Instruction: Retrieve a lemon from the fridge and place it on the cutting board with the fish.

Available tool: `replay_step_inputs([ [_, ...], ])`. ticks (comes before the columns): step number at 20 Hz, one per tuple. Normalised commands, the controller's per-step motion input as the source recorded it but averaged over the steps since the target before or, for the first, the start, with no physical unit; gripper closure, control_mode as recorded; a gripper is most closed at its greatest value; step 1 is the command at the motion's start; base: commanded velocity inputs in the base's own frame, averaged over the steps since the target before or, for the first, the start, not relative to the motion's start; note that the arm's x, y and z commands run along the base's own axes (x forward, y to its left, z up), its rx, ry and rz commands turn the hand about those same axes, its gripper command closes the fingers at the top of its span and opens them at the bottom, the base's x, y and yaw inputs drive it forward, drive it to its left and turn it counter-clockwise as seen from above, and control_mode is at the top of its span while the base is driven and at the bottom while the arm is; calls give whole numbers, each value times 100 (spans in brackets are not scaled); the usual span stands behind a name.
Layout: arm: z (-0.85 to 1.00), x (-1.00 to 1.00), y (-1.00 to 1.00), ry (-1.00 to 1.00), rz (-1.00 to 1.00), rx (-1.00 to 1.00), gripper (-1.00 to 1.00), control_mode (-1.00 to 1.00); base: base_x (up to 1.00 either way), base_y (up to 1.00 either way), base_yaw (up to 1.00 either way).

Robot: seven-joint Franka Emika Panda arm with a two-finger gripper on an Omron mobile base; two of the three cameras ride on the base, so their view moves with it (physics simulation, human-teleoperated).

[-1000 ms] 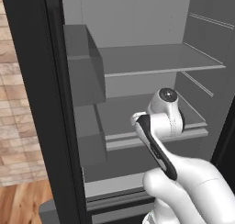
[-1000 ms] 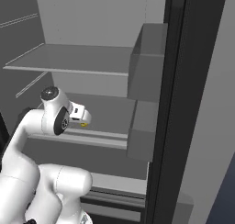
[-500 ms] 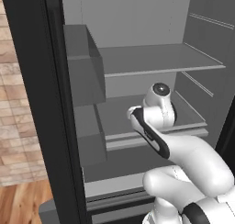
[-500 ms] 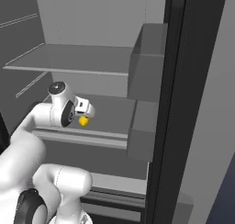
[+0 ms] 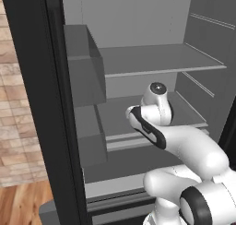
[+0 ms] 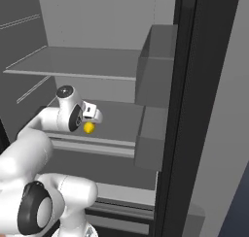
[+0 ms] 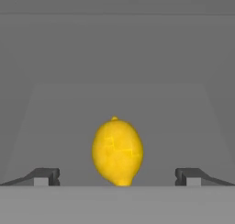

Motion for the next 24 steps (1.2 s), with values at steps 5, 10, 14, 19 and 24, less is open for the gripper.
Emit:
replay_step_inputs([
  [5, -11, 0, 0, 0, 0, 0, -100, -100, 0, 0, 0],
  [10, -5, 0, 0, 0, 0, 0, -100, -100, 0, 0, 0],
  [14, -7, 0, 0, 0, 0, 0, -100, -100, 0, 0, 0],
  [19, -15, 0, 0, 4, 0, -3, -100, -100, 0, 0, 0],
  [24, -19, 0, 0, 3, 0, -3, -100, -100, 0, 0, 0],
])
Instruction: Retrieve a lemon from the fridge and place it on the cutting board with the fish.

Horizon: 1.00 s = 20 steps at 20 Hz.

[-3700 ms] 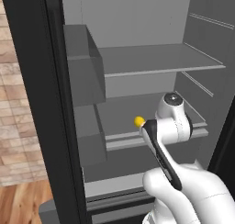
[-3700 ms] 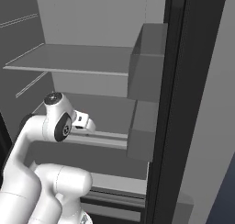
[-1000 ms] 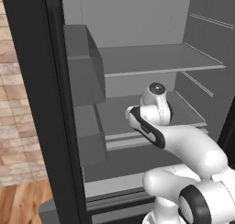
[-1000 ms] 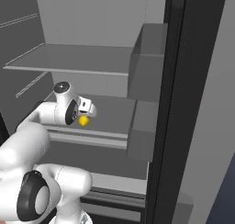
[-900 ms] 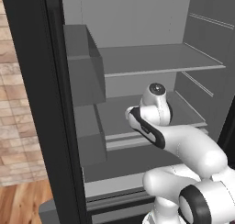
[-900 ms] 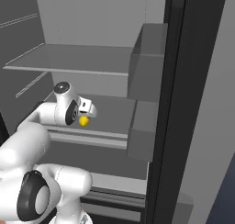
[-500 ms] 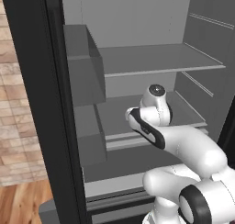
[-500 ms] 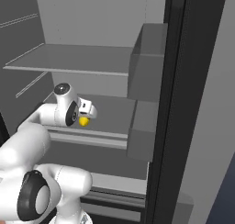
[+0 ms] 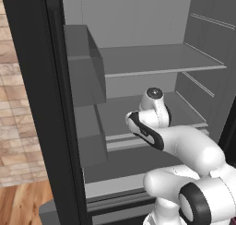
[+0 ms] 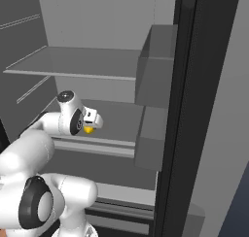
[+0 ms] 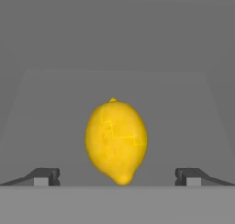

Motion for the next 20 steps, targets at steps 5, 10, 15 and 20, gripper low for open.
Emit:
replay_step_inputs([
  [5, -13, 4, 0, 0, 0, -1, -100, -100, 0, 0, 0],
  [10, -3, 12, 0, 0, 0, 0, -100, -100, 0, 0, 0],
  [15, 0, 15, 0, 0, 0, 0, -100, -100, 0, 0, 0],
  [20, -1, 7, 0, 0, 0, 0, -100, -100, 0, 0, 0],
])
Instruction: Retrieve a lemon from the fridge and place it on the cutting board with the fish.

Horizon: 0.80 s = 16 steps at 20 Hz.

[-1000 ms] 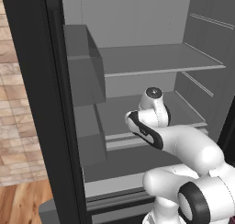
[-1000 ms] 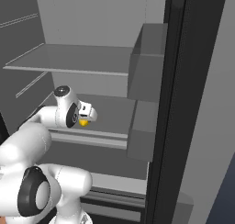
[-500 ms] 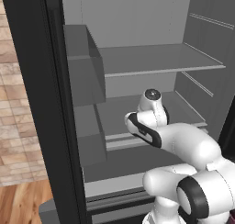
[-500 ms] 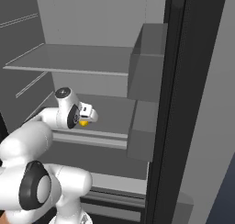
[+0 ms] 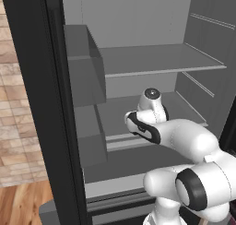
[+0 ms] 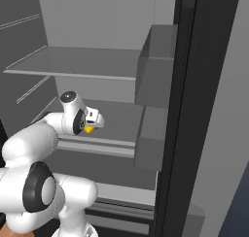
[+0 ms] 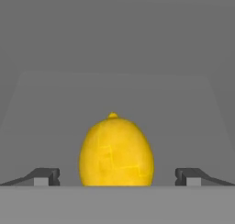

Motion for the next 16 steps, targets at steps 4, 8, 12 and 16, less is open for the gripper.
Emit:
replay_step_inputs([
  [4, -7, 6, 0, 0, 0, 0, -100, -100, 0, 0, 0],
  [8, -14, 11, 0, 0, 0, 0, -100, -100, 0, 0, 0],
  [12, -15, 7, 0, 0, 0, 0, -100, -100, 0, 0, 0],
  [16, -12, 2, 0, 0, 0, 0, -100, -100, 0, 0, 0],
])
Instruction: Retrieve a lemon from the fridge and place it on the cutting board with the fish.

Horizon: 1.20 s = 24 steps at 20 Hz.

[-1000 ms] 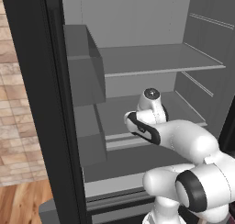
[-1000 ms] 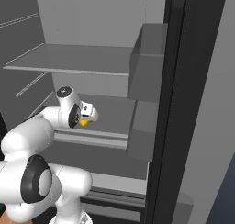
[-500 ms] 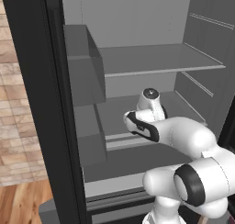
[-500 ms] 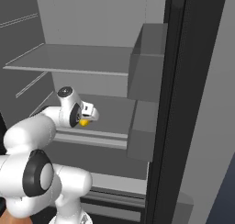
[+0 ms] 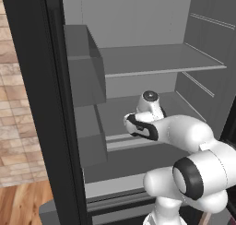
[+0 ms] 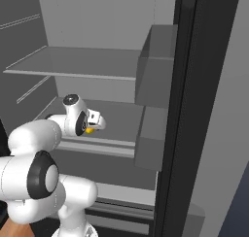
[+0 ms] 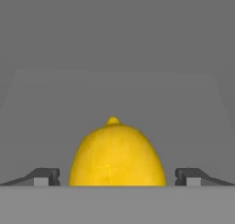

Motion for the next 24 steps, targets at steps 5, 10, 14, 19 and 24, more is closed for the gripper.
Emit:
replay_step_inputs([
  [5, -4, 0, 0, 1, 0, 0, -100, -100, 0, 0, 0],
  [10, 0, 0, 0, 0, 0, 0, 100, -100, 0, 0, 0],
  [14, 0, 0, 0, 0, 0, 0, 100, -100, 0, 0, 0],
  [19, 0, 0, 0, 0, 0, 0, 100, -100, 0, 0, 0],
  [24, 13, -22, 0, 0, 0, 0, 100, -100, 0, 0, 0],
])
